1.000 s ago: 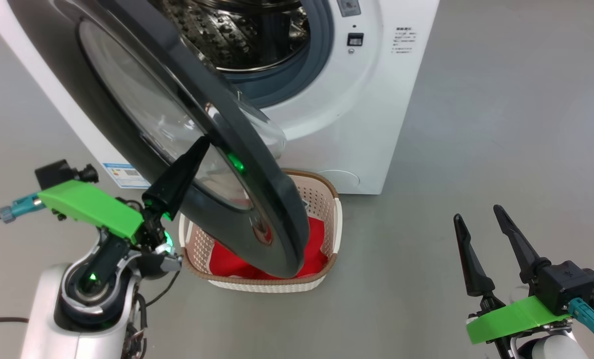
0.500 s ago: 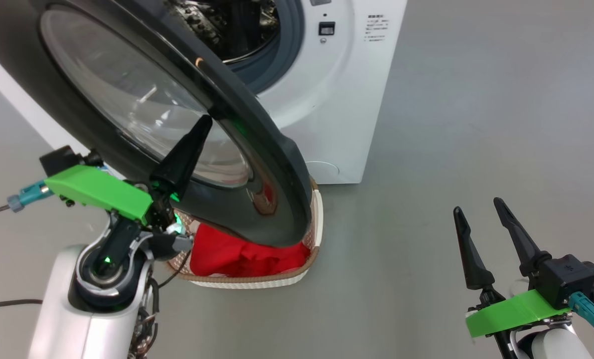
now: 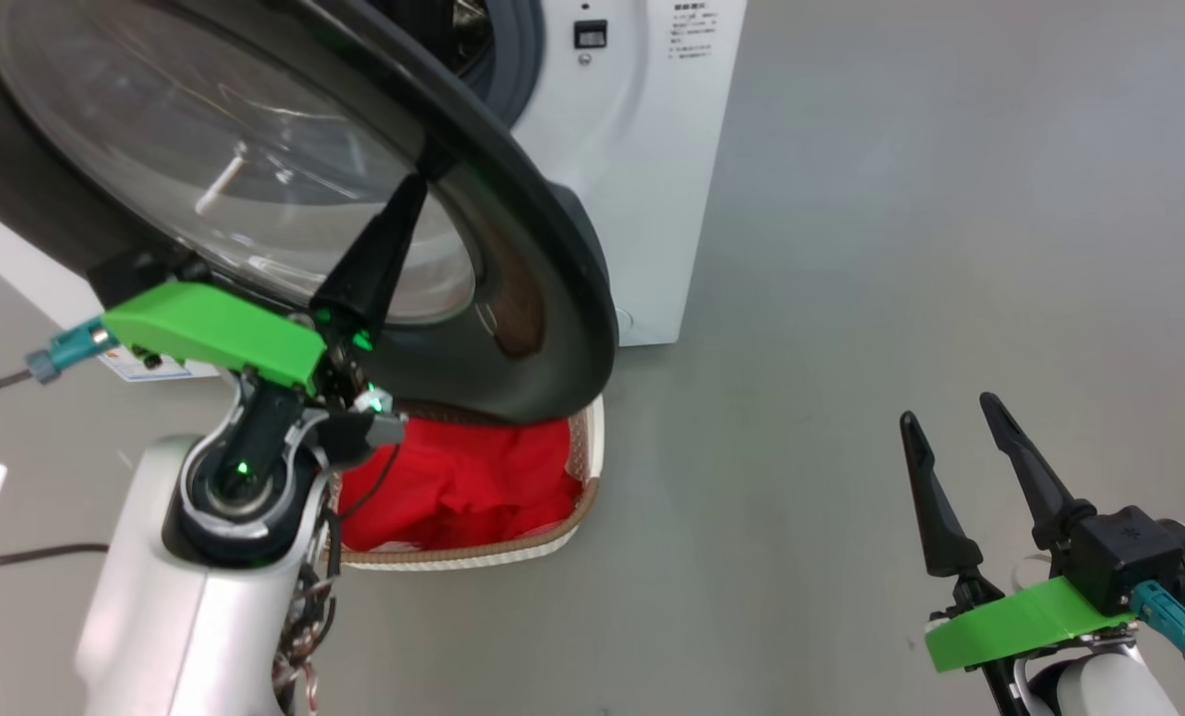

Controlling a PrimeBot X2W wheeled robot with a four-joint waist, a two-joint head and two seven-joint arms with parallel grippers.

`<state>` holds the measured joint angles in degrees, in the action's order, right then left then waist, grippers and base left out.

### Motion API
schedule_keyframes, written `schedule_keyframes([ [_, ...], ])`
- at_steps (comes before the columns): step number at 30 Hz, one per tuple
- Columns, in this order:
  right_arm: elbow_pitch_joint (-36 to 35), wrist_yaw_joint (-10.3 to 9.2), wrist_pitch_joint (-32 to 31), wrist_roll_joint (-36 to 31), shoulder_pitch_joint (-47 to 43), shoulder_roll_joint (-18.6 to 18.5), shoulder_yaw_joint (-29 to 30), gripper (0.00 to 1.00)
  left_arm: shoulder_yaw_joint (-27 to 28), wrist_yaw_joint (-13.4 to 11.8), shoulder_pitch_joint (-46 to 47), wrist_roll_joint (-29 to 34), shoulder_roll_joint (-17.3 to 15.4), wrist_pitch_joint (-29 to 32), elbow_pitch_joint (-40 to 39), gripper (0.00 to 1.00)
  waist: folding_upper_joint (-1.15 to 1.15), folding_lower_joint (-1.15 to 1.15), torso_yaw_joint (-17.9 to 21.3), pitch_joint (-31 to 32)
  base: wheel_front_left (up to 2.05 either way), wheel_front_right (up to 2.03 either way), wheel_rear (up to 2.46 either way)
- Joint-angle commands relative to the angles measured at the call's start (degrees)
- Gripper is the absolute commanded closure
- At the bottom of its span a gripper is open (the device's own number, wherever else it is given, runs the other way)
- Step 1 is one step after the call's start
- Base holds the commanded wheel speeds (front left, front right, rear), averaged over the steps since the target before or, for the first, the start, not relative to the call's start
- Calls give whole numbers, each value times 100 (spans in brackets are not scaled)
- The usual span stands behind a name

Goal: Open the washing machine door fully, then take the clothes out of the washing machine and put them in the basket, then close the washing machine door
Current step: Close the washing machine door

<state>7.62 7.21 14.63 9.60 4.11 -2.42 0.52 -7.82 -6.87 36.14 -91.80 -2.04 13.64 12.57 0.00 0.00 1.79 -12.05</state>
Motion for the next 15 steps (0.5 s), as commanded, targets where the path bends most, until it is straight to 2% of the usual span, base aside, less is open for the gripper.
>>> schedule_keyframes([
  [1,-143,28,37,12,243,-45,-170,0,92,111,295,-52,-84,-78,-76,100,0,0,78,-76,0,0,0],
  [15,-142,28,37,17,357,-45,-217,0,152,520,1003,170,-84,-694,751,100,0,0,362,-339,0,0,0],
])
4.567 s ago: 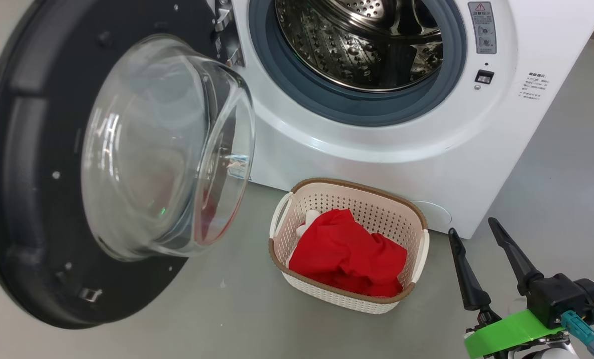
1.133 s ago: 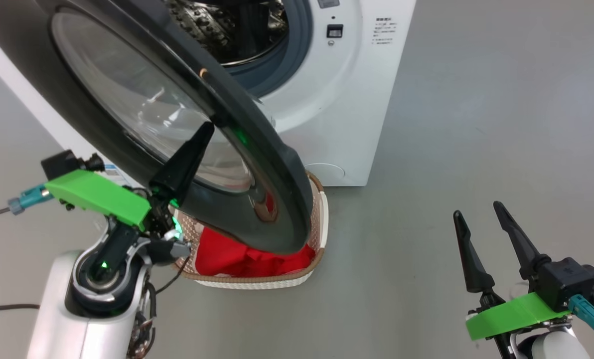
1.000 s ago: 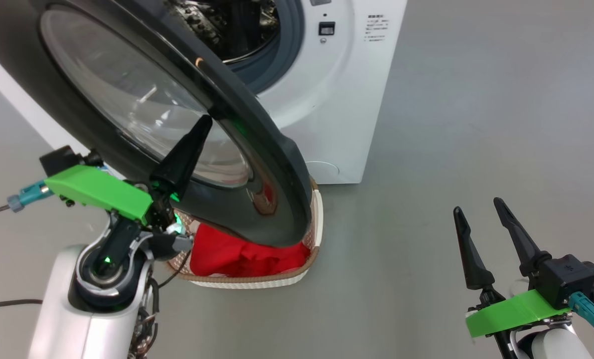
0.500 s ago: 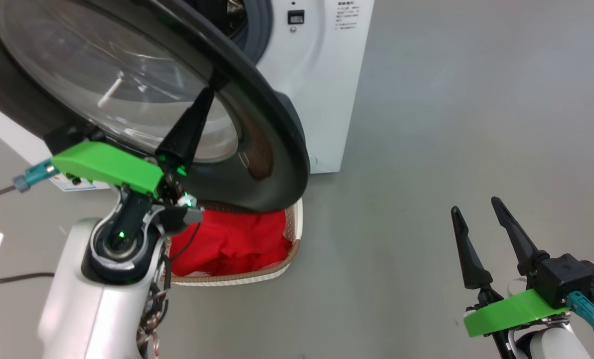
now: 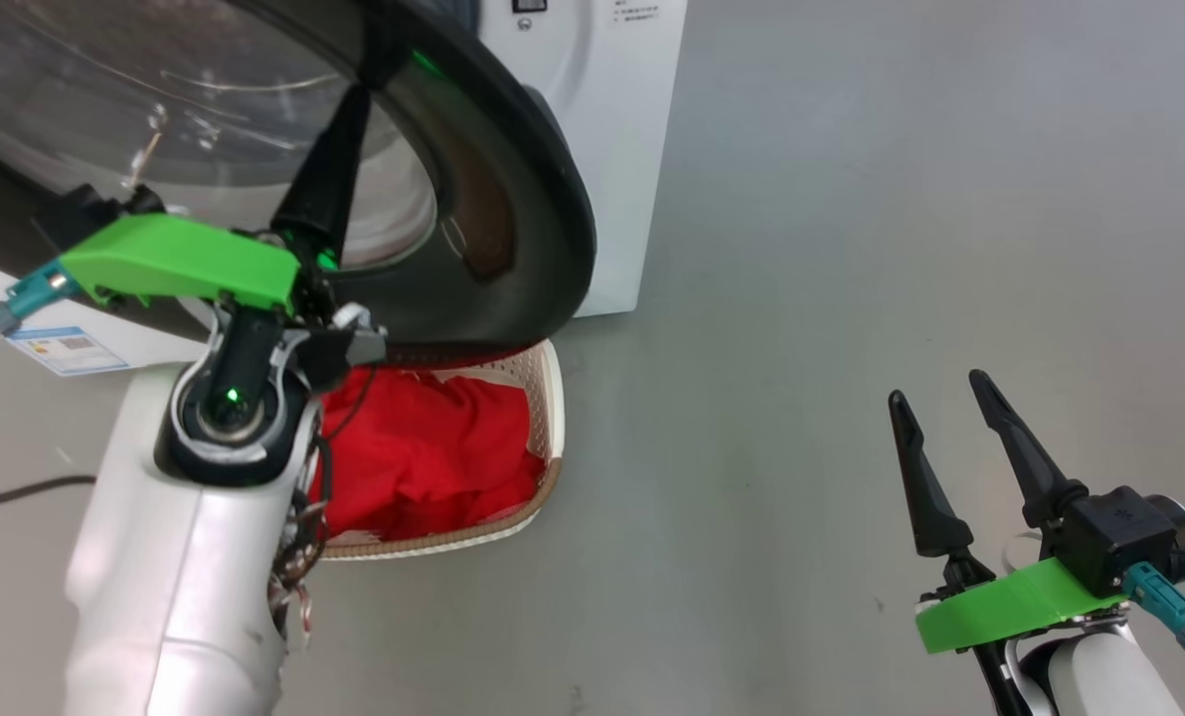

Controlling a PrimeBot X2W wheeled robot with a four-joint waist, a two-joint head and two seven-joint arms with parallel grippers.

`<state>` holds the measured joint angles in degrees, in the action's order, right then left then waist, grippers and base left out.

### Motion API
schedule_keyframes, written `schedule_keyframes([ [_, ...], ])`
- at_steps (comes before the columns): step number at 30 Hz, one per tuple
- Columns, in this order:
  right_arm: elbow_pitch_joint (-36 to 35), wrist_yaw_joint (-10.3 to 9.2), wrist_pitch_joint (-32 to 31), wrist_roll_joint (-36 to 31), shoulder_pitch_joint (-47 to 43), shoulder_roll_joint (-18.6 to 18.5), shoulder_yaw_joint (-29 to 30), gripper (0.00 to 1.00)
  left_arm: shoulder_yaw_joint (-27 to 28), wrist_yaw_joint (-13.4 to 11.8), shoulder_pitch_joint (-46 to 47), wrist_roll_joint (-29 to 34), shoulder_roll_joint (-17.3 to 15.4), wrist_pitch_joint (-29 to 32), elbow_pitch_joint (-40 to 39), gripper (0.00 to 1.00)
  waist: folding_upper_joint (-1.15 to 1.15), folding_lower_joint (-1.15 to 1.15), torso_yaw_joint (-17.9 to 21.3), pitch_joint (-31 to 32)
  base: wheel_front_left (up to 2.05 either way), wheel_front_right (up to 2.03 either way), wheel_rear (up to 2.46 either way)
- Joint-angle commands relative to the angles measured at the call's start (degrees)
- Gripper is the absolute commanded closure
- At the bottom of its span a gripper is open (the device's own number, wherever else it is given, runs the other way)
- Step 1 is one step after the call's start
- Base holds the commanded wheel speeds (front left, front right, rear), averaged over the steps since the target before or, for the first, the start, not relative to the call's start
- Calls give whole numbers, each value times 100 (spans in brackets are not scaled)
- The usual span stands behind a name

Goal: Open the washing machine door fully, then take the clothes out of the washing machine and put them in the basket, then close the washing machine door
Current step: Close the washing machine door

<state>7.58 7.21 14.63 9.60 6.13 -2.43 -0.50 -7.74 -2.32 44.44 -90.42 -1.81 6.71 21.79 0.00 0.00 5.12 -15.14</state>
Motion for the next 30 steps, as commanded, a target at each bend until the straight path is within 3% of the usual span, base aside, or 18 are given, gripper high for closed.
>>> schedule_keyframes([
  [1,-138,28,37,15,166,-44,-117,0,152,105,230,24,-107,-51,-96,100,0,0,45,-46,0,0,0],
  [13,-137,28,37,-12,310,-44,-156,0,83,463,877,-37,-107,-307,559,100,0,0,206,-285,0,0,0],
  [30,-128,28,37,26,399,-44,-186,0,28,688,1327,-28,-107,-374,1063,100,0,0,381,-423,0,0,0],
])
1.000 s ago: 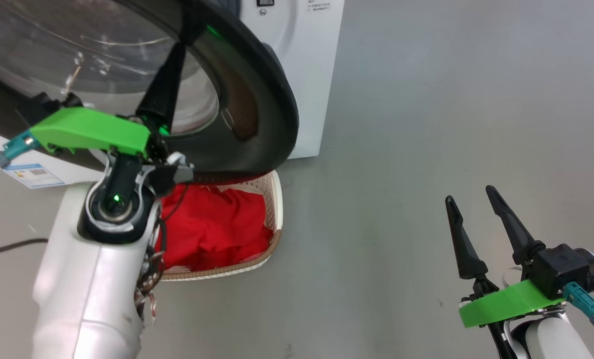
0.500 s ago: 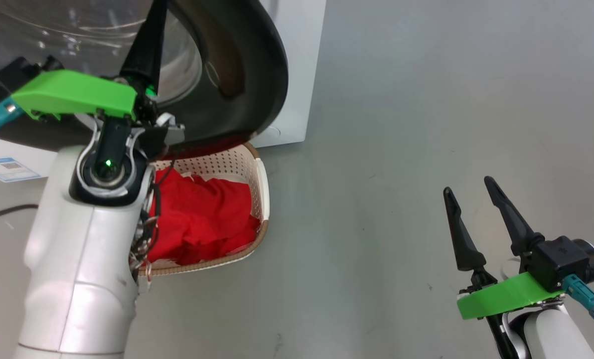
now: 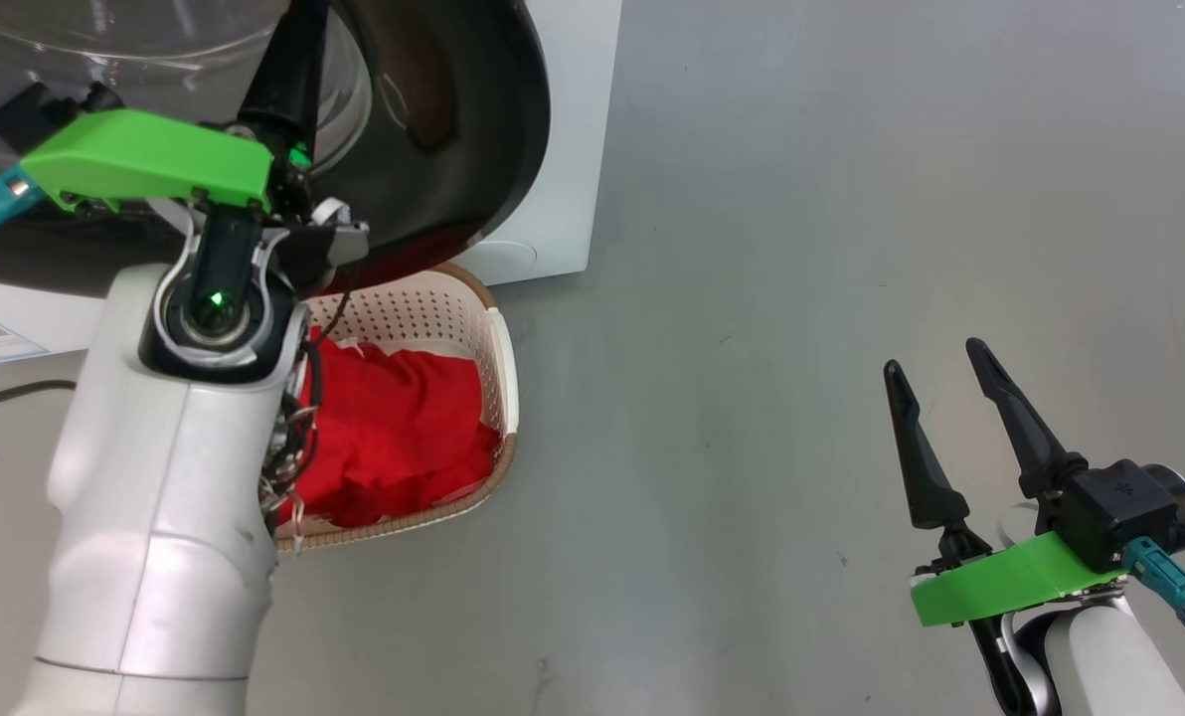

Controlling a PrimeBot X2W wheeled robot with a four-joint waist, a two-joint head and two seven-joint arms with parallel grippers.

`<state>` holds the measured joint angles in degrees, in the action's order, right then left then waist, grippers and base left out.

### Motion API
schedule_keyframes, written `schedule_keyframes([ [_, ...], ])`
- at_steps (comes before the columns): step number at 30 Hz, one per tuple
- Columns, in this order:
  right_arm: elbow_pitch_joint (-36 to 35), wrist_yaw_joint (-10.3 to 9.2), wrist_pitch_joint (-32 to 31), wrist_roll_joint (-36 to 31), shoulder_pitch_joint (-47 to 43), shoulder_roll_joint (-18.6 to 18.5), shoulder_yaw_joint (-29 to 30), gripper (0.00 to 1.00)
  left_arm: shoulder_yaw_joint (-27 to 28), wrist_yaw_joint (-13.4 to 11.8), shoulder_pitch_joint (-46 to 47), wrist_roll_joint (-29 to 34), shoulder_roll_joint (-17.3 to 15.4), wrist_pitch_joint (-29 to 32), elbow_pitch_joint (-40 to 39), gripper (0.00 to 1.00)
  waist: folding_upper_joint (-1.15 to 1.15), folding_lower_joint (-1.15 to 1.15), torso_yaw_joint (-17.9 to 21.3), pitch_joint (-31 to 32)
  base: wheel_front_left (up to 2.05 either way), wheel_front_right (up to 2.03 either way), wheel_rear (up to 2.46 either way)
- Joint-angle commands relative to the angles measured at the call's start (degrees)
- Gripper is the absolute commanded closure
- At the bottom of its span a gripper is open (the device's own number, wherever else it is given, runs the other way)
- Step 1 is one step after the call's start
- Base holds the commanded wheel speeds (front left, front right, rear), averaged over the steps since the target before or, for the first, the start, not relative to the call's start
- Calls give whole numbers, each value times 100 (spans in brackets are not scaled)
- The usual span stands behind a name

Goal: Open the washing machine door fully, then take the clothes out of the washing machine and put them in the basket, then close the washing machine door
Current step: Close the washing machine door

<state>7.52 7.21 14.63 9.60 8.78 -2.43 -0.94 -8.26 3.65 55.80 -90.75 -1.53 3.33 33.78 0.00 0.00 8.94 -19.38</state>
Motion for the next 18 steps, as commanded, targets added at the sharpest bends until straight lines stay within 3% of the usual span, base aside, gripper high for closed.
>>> schedule_keyframes([
  [1,-120,28,37,32,139,-44,-139,0,66,99,181,7,-135,-37,-122,100,0,0,-3,4,0,0,0],
  [7,-99,28,37,33,124,-44,-90,0,-20,140,-11,74,-140,-54,-177,100,0,0,-73,84,0,0,0],
  [8,-96,28,37,32,117,-44,-82,0,-20,142,-68,91,-144,-82,-213,58,0,0,-89,104,0,0,0],
  [9,-93,28,37,30,107,-44,-72,0,-39,147,-131,145,-161,-124,-251,0,0,0,-113,133,0,0,0],
  [18,-95,28,37,29,-31,-44,45,0,-254,202,-919,757,-456,-526,-987,0,0,0,-329,446,0,0,0],
])
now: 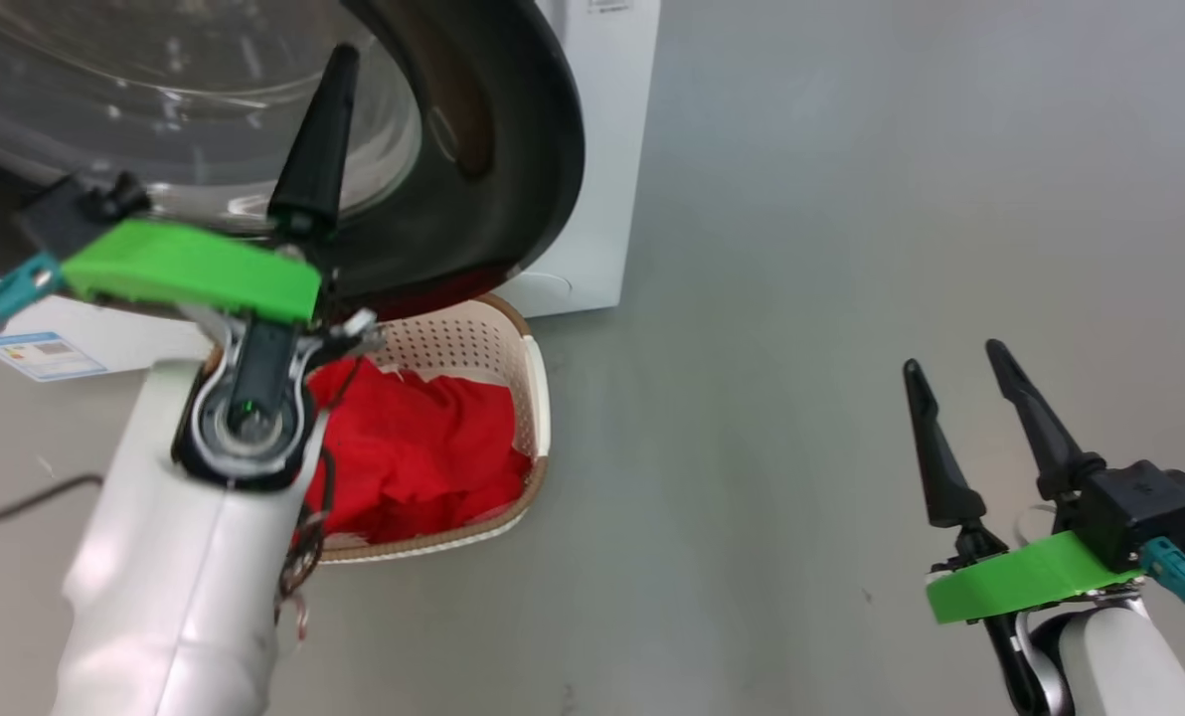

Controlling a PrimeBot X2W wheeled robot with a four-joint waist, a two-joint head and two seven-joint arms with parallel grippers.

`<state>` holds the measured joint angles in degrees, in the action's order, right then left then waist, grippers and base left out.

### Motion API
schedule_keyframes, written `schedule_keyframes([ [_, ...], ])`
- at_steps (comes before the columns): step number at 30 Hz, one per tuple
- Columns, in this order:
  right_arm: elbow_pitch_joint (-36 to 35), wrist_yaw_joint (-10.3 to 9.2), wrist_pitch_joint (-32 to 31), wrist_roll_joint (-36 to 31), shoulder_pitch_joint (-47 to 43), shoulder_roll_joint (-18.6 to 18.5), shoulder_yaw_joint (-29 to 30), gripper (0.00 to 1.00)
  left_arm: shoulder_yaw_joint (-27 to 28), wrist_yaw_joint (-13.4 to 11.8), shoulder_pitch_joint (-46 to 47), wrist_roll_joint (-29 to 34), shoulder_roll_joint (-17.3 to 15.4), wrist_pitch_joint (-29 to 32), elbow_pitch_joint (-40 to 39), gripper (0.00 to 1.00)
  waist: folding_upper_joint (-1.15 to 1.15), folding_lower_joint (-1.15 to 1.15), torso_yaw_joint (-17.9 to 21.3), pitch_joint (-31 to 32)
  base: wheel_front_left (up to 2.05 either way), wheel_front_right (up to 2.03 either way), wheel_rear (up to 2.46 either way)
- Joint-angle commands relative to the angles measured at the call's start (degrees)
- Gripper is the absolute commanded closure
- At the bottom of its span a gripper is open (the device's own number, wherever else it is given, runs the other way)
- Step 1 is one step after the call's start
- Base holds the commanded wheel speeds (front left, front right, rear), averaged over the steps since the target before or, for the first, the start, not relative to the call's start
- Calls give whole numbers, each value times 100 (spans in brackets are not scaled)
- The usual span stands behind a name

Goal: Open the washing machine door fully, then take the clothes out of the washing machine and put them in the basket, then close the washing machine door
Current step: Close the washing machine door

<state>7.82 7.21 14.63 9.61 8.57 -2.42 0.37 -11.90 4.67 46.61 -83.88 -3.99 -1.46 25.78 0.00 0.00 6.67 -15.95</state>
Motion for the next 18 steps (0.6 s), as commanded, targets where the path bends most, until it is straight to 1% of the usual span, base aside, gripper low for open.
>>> schedule_keyframes([
  [1,-126,28,37,25,-28,-45,-59,0,101,105,-122,176,-252,-159,-328,0,0,0,-139,140,0,0,0],
  [3,-132,28,37,18,-57,-45,-23,0,49,74,-370,488,-376,-413,-592,0,0,0,-209,217,0,0,0],
  [10,-156,28,37,43,-144,-45,-31,0,-126,-267,-1333,1556,-732,-1108,-1391,0,0,0,-400,427,0,0,0],
  [14,-158,28,37,54,-181,-45,-33,0,-63,-432,-1868,2143,-872,-1285,-1798,0,0,0,-476,557,0,0,0],
  [18,-167,28,37,68,-250,-45,8,0,205,-581,-2357,2718,-854,-1344,-2262,0,0,0,-535,712,0,0,0],
])
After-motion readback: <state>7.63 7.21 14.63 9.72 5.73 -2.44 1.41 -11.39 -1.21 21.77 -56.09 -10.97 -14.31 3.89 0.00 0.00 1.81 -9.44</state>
